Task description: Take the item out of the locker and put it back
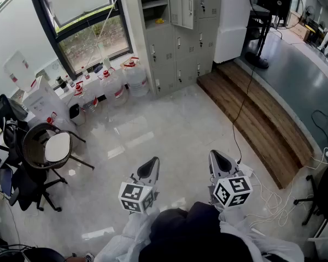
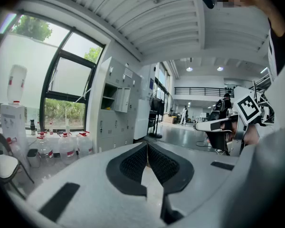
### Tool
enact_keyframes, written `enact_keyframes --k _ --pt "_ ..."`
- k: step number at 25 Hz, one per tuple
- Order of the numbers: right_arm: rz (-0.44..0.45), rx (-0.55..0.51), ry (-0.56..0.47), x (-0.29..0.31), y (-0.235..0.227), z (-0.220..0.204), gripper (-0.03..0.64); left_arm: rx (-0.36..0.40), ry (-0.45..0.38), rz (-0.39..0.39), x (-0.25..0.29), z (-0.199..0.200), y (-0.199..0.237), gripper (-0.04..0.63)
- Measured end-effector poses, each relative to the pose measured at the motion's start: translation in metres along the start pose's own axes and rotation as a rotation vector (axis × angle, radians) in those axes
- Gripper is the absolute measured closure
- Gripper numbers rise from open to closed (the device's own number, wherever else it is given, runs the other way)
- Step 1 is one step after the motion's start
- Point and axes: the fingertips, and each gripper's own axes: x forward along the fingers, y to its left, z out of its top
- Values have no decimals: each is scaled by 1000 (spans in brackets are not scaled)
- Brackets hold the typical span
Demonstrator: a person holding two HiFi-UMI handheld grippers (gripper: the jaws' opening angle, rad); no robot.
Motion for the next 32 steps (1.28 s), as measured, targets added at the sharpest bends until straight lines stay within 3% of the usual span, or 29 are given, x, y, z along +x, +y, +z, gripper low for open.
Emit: enact_keyframes --k 19,32 --pt "18 34 37 31 14 -15 617 -37 9 47 -5 -9 30 584" --pt "31 6 46 157 -28 19 617 -27 -13 82 95 33 104 584"
